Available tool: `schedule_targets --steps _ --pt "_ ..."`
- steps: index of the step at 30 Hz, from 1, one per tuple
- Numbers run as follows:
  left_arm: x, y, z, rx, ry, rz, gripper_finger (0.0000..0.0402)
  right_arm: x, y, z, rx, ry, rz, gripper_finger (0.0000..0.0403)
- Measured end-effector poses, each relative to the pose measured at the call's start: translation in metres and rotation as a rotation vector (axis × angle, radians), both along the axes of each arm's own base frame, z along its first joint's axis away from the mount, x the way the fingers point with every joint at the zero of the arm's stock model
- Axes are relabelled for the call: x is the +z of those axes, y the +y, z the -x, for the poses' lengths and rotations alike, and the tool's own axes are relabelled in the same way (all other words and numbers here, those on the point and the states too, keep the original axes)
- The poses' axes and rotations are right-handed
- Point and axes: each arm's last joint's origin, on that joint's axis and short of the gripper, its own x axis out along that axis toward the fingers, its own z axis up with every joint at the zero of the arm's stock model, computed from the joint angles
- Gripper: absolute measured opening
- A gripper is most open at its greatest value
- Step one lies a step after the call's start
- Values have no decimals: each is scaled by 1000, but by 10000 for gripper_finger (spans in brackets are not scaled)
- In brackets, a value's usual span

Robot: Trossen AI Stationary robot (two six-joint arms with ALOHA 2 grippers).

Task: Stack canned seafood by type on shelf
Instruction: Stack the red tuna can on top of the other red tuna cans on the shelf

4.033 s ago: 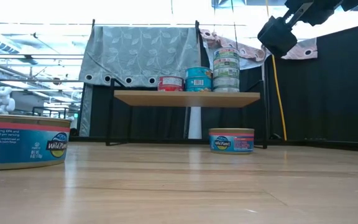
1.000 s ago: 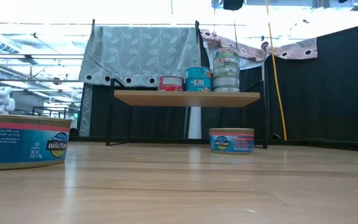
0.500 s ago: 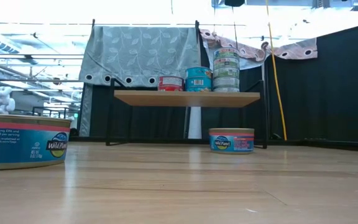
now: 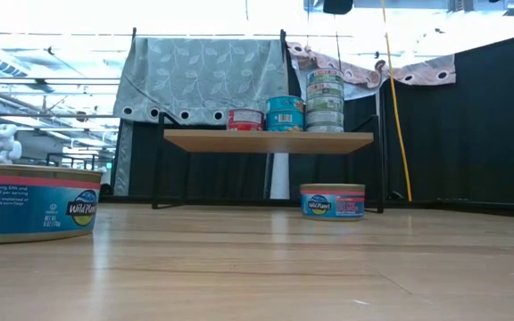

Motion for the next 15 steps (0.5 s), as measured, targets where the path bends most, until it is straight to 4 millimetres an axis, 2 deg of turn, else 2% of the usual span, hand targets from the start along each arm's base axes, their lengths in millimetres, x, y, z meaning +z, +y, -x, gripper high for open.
schedule_targets --steps 5,9,12,15 --pt "11 5 6 47 -72 -68 241 -3 -1 -1 10 17 -34 119" --pt "32 8 25 30 -175 -168 258 -3 0 -2 27 11 -94 120" --pt "47 9 39 -17 -270 -295 260 -3 -1 -2 59 -11 -208 120" --pt "61 -1 54 -147 -364 -409 260 -1 -6 -2 96 -48 -371 120"
